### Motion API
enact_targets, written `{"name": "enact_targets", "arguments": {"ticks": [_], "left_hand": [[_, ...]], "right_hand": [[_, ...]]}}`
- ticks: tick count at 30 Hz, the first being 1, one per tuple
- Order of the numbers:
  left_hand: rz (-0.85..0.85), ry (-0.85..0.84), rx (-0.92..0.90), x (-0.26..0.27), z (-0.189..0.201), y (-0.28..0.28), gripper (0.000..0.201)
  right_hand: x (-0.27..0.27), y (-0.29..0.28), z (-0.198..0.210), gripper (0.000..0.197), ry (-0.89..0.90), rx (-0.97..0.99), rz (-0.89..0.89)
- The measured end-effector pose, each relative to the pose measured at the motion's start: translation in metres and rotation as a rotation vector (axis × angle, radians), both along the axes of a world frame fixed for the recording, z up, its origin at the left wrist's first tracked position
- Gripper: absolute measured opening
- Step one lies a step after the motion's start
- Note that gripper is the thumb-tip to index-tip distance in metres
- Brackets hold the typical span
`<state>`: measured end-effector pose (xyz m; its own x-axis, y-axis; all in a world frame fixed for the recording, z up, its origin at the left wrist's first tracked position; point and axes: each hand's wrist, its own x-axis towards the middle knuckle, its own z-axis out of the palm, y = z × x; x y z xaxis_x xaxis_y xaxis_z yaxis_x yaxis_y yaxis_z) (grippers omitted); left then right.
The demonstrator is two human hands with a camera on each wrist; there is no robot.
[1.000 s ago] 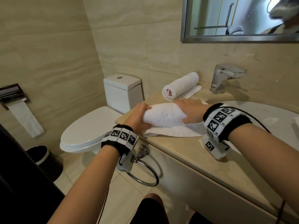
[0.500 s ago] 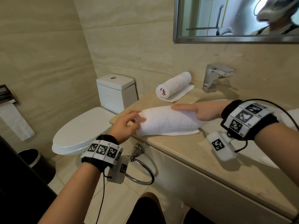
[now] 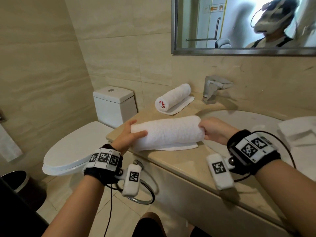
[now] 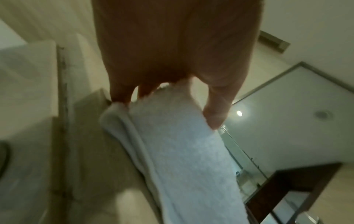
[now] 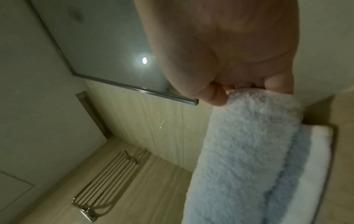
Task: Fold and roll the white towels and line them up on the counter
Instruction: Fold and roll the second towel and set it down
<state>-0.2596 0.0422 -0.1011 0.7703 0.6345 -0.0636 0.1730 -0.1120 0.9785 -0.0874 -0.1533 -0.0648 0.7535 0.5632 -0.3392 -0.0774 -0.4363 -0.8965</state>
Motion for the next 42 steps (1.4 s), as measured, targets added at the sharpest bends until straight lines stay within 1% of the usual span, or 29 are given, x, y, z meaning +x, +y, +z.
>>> {"name": "enact_targets", "arguments": {"ticks": [1,2,3,4,5,6,8,10,11,13,15,16,17,19,20,21,22,23,25,26,27,28,30,33,35,37,39,42], "left_hand": [[0.029,-0.043,-0.073,0.0,-0.002,0.001,0.084],[0.04,-0.073,-0.12,-0.002,-0.004,0.003,0.088],[0.033,-0.099,-0.147,-0.004,-0.007,0.005,0.099],[0.011,-0.111,-0.154,-0.007,-0.01,0.007,0.11],[-0.018,-0.106,-0.128,-0.011,-0.012,0.009,0.117],[-0.046,-0.082,-0.073,-0.014,-0.014,0.009,0.119],[-0.099,-0.048,0.043,-0.017,-0.015,0.011,0.112],[-0.117,-0.024,0.145,-0.018,-0.012,0.013,0.101],[-0.121,0.003,0.212,-0.018,-0.009,0.013,0.097],[-0.138,0.085,0.373,-0.02,-0.004,0.011,0.092],[-0.172,0.174,0.481,-0.023,0.002,0.012,0.089],[-0.193,0.238,0.544,-0.023,0.007,0.012,0.087],[-0.198,0.337,0.644,-0.023,0.013,0.011,0.083],[-0.177,0.56,0.967,-0.017,0.028,0.003,0.068],[-0.186,0.645,1.119,-0.01,0.034,-0.003,0.063],[-0.221,0.691,1.213,-0.004,0.037,-0.01,0.063],[-0.276,0.712,1.246,0.002,0.038,-0.015,0.068],[-0.335,0.714,1.231,0.008,0.037,-0.018,0.075],[-0.422,0.684,1.105,0.012,0.039,-0.017,0.088],[-0.453,0.656,1.082,0.013,0.04,-0.016,0.093],[-0.471,0.626,1.108,0.012,0.039,-0.015,0.096],[-0.476,0.594,1.169,0.012,0.036,-0.015,0.095],[-0.44,0.553,1.266,0.012,0.031,-0.017,0.086],[-0.367,0.582,1.285,0.013,0.032,-0.013,0.071],[-0.338,0.615,1.262,0.013,0.035,-0.009,0.066],[-0.308,0.617,1.18,0.012,0.032,-0.002,0.065],[-0.323,0.596,1.073,0.01,0.028,0.002,0.069],[-0.371,0.542,0.857,0.004,0.031,0.008,0.087]], "right_hand": [[-0.003,0.001,-0.002,0.023,-0.005,0.01,-0.019],[-0.006,0.001,-0.003,0.023,-0.007,0.018,-0.036],[-0.008,0.002,-0.005,0.021,-0.024,0.007,-0.034],[-0.009,0.002,-0.008,0.021,-0.065,-0.022,-0.019],[-0.011,0.001,-0.01,0.026,-0.133,-0.068,0.006],[-0.012,0.0,-0.01,0.03,-0.211,-0.119,0.03],[-0.015,-0.002,-0.008,0.042,-0.327,-0.16,0.067],[-0.016,-0.001,-0.004,0.065,-0.373,-0.149,0.138],[-0.017,0.001,0.0,0.076,-0.408,-0.155,0.203],[-0.018,0.005,0.005,0.088,-0.568,-0.229,0.357],[-0.019,0.01,0.008,0.086,-0.8,-0.405,0.499],[-0.02,0.012,0.009,0.082,-0.872,-0.495,0.55],[-0.022,0.014,0.009,0.078,-0.909,-0.561,0.592],[-0.027,0.018,0.011,0.071,-0.934,-0.637,0.652],[-0.029,0.02,0.012,0.069,-0.941,-0.665,0.677],[-0.03,0.022,0.012,0.068,-0.946,-0.685,0.694],[-0.029,0.025,0.012,0.068,-0.939,-0.695,0.704],[-0.028,0.026,0.012,0.069,-0.925,-0.692,0.715],[-0.024,0.027,0.011,0.071,-0.888,-0.664,0.746],[-0.02,0.026,0.01,0.069,-0.867,-0.649,0.754],[-0.018,0.026,0.01,0.066,-0.852,-0.642,0.762],[-0.015,0.026,0.01,0.064,-0.847,-0.641,0.769],[-0.013,0.028,0.01,0.064,-0.859,-0.644,0.784],[-0.011,0.03,0.013,0.066,-0.867,-0.628,0.784],[-0.006,0.026,0.011,0.065,-0.853,-0.604,0.764],[0.0,0.019,0.008,0.062,-0.84,-0.579,0.724],[0.004,0.014,0.006,0.061,-0.819,-0.58,0.696],[0.005,0.012,0.007,0.067,-0.823,-0.643,0.714]]}}
